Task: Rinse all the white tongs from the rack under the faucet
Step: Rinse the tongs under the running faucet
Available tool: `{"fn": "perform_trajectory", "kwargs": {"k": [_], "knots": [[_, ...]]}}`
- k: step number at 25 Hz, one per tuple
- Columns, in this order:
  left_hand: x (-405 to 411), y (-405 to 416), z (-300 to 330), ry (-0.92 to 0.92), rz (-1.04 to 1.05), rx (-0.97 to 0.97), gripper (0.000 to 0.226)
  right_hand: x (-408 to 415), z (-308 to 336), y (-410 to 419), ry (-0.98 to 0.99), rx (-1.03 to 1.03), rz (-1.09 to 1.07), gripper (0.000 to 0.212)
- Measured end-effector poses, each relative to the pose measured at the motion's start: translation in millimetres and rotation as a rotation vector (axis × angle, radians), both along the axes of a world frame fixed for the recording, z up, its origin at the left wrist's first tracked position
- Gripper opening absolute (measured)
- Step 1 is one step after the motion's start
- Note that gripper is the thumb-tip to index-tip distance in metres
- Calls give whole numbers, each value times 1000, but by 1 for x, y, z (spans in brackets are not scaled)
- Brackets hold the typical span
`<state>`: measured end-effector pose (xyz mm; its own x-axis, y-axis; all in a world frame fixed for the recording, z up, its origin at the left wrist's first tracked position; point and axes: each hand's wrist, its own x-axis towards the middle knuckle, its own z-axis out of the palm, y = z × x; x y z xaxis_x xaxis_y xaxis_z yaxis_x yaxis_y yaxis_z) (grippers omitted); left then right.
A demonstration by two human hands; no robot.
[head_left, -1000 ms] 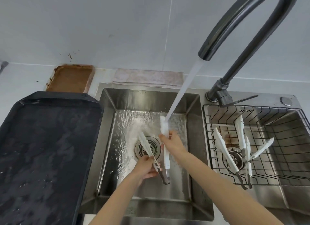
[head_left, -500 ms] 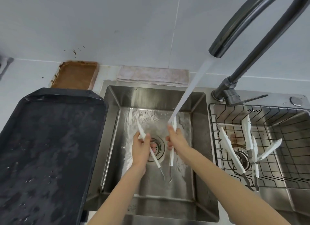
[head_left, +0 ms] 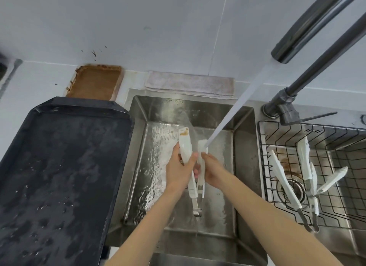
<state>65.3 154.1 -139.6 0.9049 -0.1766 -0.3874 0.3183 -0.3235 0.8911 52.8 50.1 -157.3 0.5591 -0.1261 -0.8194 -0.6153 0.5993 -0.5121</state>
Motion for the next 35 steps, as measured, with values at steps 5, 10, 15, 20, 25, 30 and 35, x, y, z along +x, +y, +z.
{"fn": "perform_trajectory", "kwargs": {"k": [5, 10, 15, 20, 25, 30, 35], "knots": [[9, 2, 3, 22, 36, -13, 37, 1, -4, -7, 15, -17, -5, 29], [11, -2, 0, 272, -55, -129, 32, -8, -11, -24, 77, -275, 43, 25], [13, -25, -4, 476, -47, -235, 31, -33, -22, -25, 230, -283, 43, 14], [20, -52, -12, 727, 121, -447, 18, -44, -33, -20, 351, -322, 175, 34], [29, -65, -14, 810, 153, -411, 21, -45, -34, -21, 385, -384, 240, 38], [36, -71, -23, 766, 206, -136, 49, -39, -27, -22, 270, -419, 78, 42], [28, -73, -32, 459, 34, 91, 68, -46, -15, -26, 155, -598, -14, 50]]}}
